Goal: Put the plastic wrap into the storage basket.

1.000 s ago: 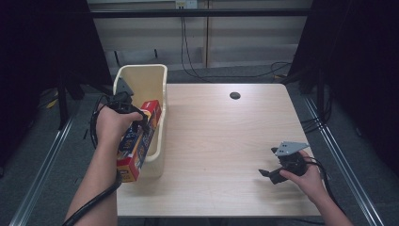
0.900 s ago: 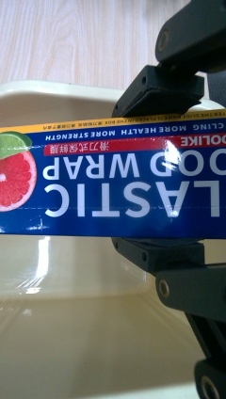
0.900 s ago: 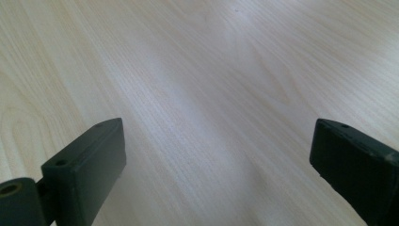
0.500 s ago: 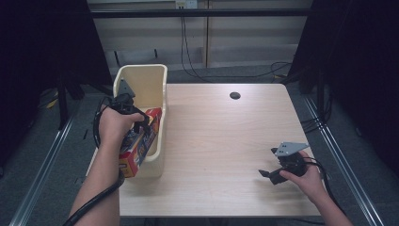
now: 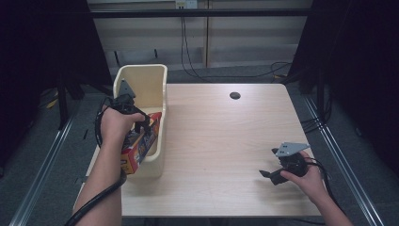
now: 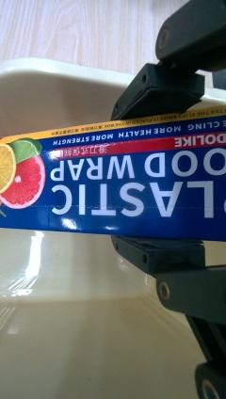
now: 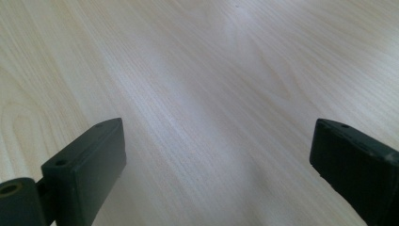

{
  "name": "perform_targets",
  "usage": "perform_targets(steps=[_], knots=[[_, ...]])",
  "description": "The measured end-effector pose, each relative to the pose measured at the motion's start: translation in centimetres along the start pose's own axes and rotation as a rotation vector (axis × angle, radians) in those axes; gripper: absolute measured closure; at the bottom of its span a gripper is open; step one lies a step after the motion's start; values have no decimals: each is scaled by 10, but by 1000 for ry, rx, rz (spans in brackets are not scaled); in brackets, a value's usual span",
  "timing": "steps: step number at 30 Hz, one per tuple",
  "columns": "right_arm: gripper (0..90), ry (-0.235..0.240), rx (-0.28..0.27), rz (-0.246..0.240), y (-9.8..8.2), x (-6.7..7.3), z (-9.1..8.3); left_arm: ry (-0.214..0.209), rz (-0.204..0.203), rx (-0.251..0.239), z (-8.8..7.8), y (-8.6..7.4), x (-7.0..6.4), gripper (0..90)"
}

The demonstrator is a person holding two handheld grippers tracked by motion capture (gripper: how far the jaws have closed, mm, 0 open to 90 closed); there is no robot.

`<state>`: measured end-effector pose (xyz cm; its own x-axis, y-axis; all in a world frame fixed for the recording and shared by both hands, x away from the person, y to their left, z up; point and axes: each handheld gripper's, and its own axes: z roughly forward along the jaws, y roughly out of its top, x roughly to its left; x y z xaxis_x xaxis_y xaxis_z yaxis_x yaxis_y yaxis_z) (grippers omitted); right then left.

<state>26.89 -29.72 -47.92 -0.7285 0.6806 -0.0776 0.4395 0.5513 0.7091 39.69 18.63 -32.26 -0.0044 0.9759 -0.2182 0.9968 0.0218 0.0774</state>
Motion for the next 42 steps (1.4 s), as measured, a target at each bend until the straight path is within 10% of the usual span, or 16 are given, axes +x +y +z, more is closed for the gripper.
perform_targets(steps=[16, 42], knots=[[40, -6, -4, -2, 0, 0, -1, -57, -15, -71, -26, 2, -12, 360], [40, -1, -16, 7, -2, -1, -6, -171, 135, -162, -37, 6, -66, 210]])
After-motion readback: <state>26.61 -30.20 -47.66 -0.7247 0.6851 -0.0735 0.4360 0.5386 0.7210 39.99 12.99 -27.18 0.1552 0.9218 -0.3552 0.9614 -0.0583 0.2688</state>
